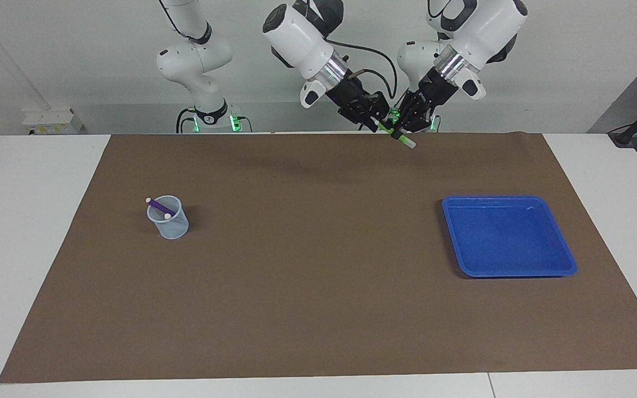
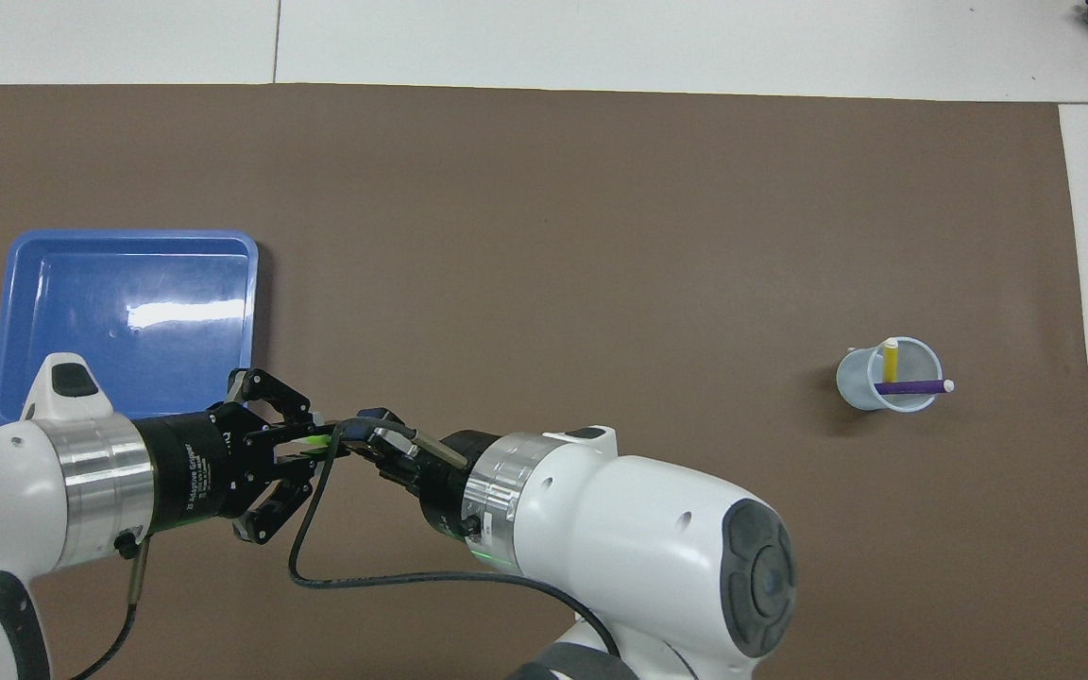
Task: Transfer and insert pens with both arms
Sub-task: 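Close the right gripper on the green pen and open the left gripper, then carry the green pen to the white cup with the right gripper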
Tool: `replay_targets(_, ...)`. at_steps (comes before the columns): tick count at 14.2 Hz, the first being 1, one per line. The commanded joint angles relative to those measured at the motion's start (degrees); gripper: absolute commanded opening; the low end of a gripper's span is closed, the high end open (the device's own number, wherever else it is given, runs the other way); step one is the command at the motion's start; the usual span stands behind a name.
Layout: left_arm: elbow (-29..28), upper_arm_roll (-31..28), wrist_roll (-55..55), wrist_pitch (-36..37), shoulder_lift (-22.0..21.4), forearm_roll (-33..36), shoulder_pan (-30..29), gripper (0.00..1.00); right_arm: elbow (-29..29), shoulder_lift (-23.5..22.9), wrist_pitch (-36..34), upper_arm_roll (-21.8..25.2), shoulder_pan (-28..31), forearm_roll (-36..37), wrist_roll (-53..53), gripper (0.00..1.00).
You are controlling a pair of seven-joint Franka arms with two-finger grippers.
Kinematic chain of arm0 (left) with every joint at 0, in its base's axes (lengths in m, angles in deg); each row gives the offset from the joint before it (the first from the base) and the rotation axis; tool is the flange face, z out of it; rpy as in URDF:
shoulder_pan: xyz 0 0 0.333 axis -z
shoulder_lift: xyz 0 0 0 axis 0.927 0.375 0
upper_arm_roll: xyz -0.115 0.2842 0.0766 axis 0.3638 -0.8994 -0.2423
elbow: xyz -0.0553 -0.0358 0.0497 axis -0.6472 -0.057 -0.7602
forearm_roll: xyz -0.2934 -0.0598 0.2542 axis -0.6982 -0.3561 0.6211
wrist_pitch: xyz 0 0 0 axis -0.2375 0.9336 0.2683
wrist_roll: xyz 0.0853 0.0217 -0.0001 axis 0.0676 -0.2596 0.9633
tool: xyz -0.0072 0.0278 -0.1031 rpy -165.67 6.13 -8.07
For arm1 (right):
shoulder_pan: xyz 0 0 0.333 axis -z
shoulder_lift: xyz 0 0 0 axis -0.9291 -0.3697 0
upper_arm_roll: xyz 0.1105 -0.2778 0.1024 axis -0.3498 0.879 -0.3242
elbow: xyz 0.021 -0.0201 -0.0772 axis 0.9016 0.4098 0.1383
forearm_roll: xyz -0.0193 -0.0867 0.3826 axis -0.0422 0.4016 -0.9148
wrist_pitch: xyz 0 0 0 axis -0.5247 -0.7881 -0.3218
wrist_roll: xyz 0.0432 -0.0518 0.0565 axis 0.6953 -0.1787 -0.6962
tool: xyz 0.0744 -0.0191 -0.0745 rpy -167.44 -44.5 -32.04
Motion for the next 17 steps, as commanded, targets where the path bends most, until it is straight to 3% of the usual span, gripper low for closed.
replay_targets(1,-1.65,-0.43,0.88,-0.22,-2.0,-0.88,0.78,0.0,-0.43,-0.46,1.02,-0.41,0.39,-1.4,-0.65,0.27)
replay_targets(4,-1.65,-0.43,0.88,0.04,-2.0,-0.88,0.7,0.0,-0.43,-0.46,1.02,-0.41,0.47,-1.93,-0.65,0.05)
replay_targets(11,-1.65,-0.43,-0.16,1.18,-2.09,-0.79,0.87,0.0,-0.43,-0.46,1.02,-0.41,0.47,-2.9,-0.65,0.0)
replay_targets(13,-1.65,-0.43,-2.27,1.8,-2.09,-0.79,0.87,0.6,-0.43,-0.46,0.93,-0.32,0.56,-2.9,-0.82,0.0)
replay_targets(14,-1.65,-0.43,-2.54,1.97,-2.09,-0.79,0.78,1.0,-0.34,-0.46,0.06,-0.32,0.82,-2.55,-2.57,0.0)
replay_targets(17,-1.65,-0.52,-2.98,2.06,-2.18,-0.79,0.78,1.0,-0.6,0.06,-8.0,0.12,4.32,-2.02,-13.27,0.0)
